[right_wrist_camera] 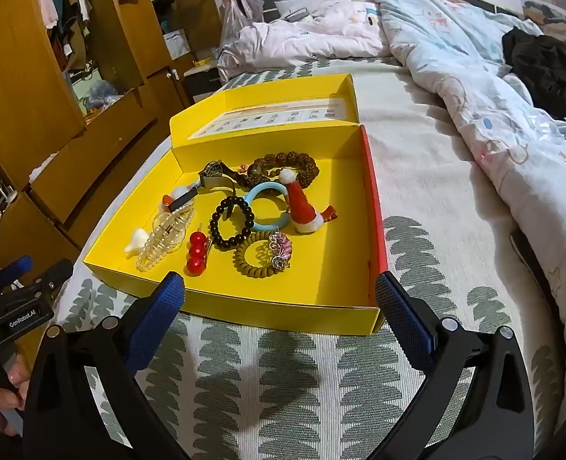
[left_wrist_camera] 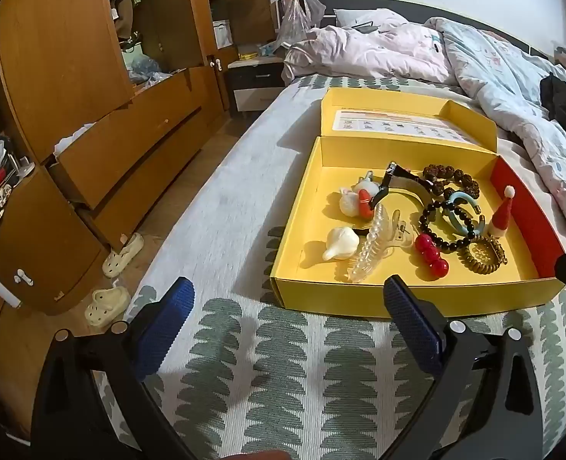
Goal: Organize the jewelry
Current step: 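Move both tools toward the yellow jewelry box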
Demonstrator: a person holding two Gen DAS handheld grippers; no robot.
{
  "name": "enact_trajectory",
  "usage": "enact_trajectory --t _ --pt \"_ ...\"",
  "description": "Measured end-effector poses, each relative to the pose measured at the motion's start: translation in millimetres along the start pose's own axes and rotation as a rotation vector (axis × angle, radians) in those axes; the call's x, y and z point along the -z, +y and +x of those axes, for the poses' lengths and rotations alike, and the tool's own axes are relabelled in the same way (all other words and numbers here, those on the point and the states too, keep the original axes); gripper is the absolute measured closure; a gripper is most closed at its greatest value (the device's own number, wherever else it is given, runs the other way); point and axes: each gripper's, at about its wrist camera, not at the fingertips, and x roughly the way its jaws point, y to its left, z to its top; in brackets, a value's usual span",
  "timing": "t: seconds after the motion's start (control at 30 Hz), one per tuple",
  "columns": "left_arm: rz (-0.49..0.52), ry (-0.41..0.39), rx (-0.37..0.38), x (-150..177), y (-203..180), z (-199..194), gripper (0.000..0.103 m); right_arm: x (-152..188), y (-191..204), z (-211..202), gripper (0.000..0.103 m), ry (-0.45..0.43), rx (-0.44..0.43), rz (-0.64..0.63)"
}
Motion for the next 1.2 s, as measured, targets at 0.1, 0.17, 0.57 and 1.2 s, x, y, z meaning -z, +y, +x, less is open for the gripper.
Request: enact_trajectory --t 0.1,0.17,0.57,1.2 --pt "0.008 -0.003 -0.004 0.7 -0.7 -0.8 0.005 -0.1 -0.3 0.0 0.003 0.0 0.0 -0.001" --pt "0.012 -0.006 -0.005 1.6 -1.2 -1.9 0.005 0.0 -0.4 -0.3 0.003 -0.003 0.0 0.0" --pt "0.017 0.008 -0.011 0.0 -1.4 1.5 0.005 -0.2 0.0 -3.4 0.003 -0.015 0.008 0.004" --pt "0.044 -0.02 0.004 -7.1 -15.6 -7.7 0.005 -10.4 -3.5 -9.6 0.004 -0.057 -0.017 -0.011"
